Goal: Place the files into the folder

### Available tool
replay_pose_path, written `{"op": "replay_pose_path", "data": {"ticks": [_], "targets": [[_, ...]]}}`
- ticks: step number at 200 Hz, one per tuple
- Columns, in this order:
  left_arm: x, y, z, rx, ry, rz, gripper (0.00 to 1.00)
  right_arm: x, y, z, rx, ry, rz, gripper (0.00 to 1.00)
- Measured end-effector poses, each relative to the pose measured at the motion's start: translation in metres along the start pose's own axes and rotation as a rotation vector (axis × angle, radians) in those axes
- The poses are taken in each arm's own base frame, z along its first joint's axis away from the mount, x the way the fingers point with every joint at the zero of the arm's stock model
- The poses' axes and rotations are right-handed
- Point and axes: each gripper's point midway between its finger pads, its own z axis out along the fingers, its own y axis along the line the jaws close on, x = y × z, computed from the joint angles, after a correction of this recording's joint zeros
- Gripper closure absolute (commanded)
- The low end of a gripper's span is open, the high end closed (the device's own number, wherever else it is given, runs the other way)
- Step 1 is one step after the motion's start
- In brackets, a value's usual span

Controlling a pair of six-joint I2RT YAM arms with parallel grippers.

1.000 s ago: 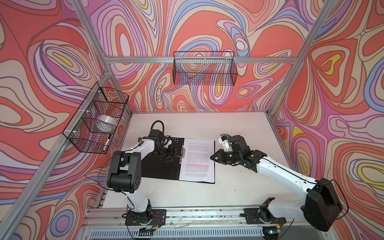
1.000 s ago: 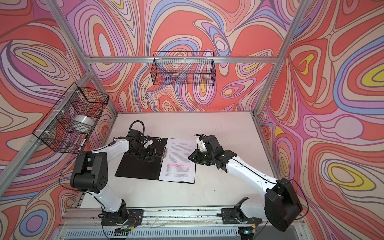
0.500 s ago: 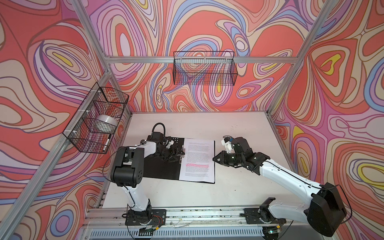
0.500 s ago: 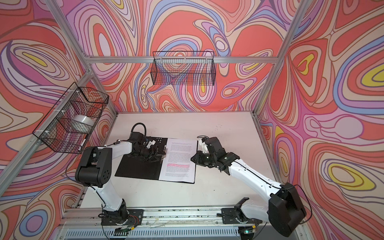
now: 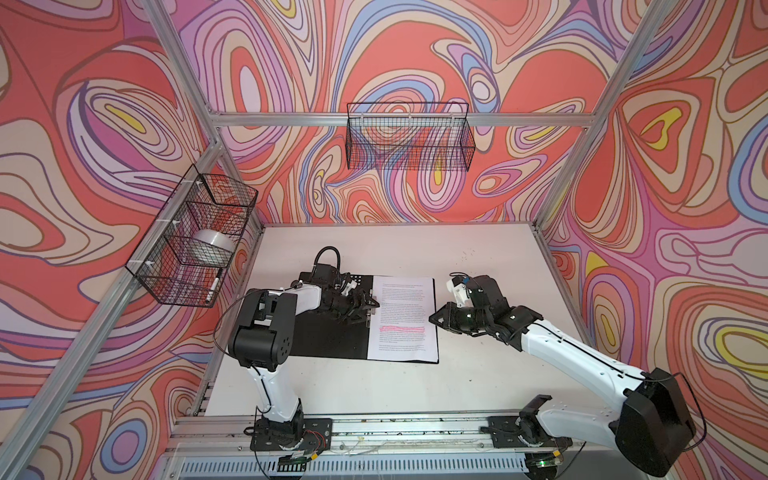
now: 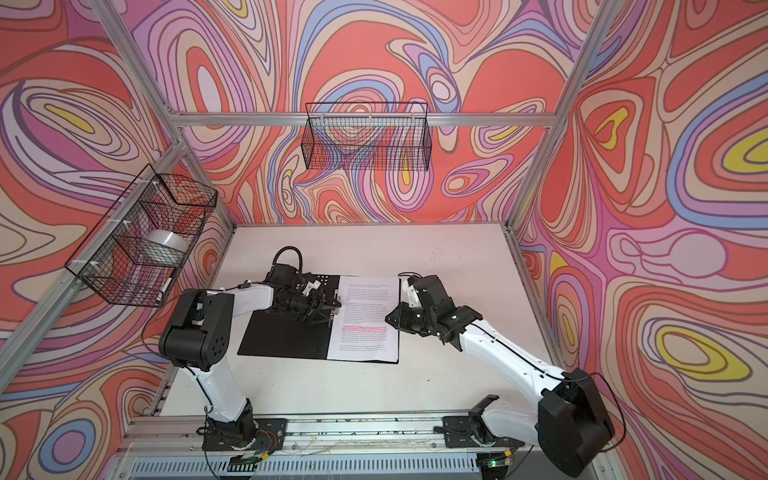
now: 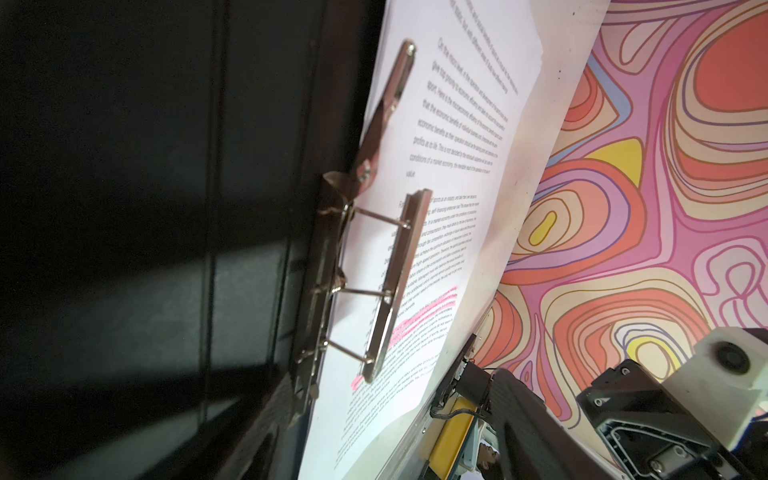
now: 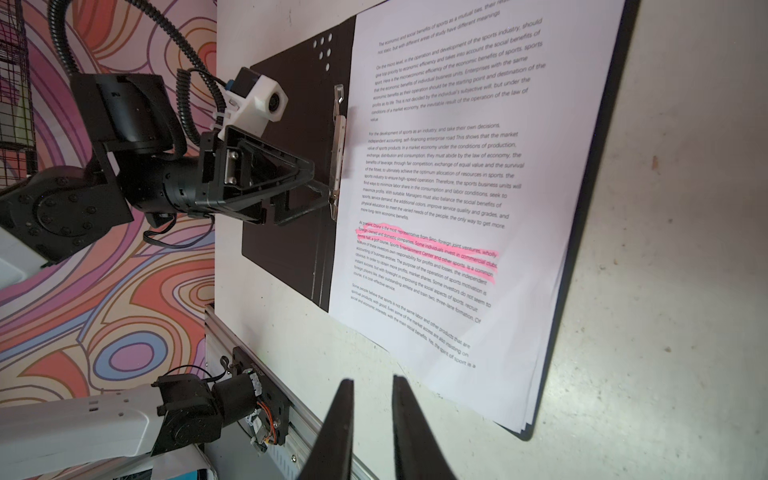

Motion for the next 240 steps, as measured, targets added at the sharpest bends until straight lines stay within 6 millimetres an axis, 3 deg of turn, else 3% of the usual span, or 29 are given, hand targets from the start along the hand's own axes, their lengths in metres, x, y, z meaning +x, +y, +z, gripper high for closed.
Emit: {"op": "replay_pose_path", "data": {"ticks": [85,121,143,174,212,240], "targets": [[0.0,-0.04,0.051,0.026,0.068,0.003,0.22,-0.021,-0.02,-0.015,0.027,-0.066,0.049,0.82],[-0.004,-0.05,0.062,0.032,0.072,0.001,0.22,-0.026,-0.024,-0.019,0.028,-0.08,0.058,0.82],[-0.003,-0.045,0.056,-0.006,0.07,0.011,0.22,-0.026,-0.024,-0.019,0.03,-0.078,0.058,0.82],[-0.008,-0.039,0.027,-0.096,0.03,0.081,0.22,-0.027,-0.026,-0.02,0.062,-0.065,0.049,0.83],[-0.049,-0.076,-0.004,-0.148,-0.092,0.318,0.22,-0.03,-0.033,-0.019,0.121,-0.048,0.033,0.83],[-0.075,-0.096,-0.002,-0.139,-0.118,0.413,0.23,-0.032,-0.033,-0.022,0.141,-0.045,0.019,0.83]]}}
